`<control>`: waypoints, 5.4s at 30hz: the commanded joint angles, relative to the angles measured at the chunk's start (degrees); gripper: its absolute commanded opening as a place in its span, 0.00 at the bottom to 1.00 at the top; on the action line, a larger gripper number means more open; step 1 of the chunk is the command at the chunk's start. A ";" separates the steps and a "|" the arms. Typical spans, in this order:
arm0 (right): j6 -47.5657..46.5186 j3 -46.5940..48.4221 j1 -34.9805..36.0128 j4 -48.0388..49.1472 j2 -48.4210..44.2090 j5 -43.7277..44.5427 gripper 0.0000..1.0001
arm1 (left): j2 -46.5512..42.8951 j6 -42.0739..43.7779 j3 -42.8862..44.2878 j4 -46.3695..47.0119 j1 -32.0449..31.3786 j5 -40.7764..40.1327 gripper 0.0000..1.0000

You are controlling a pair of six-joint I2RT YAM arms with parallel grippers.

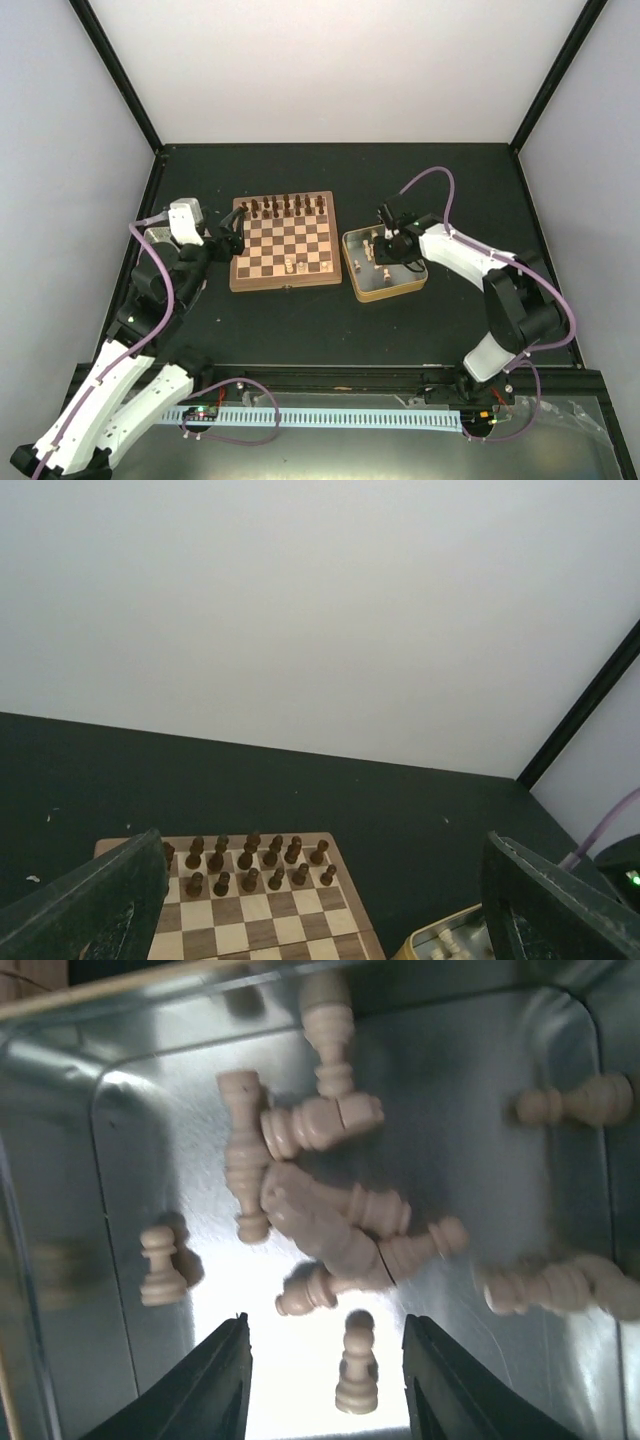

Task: Set up the chess pieces on the board
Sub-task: Pick up the chess piece from the storage box, then place the chess piece on the chessboard.

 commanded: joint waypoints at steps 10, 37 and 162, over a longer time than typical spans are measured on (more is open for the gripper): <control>-11.20 4.50 -0.11 5.11 7.19 -1.55 0.32 | 1.88 -1.13 0.87 1.69 0.33 0.75 0.87; -10.06 2.56 -0.01 10.85 2.33 1.42 0.09 | 3.76 -3.79 -1.40 3.03 0.29 7.74 0.87; 29.09 -18.37 -1.15 34.14 -29.08 -11.54 0.11 | 59.35 -12.52 5.44 42.73 -14.73 50.70 0.52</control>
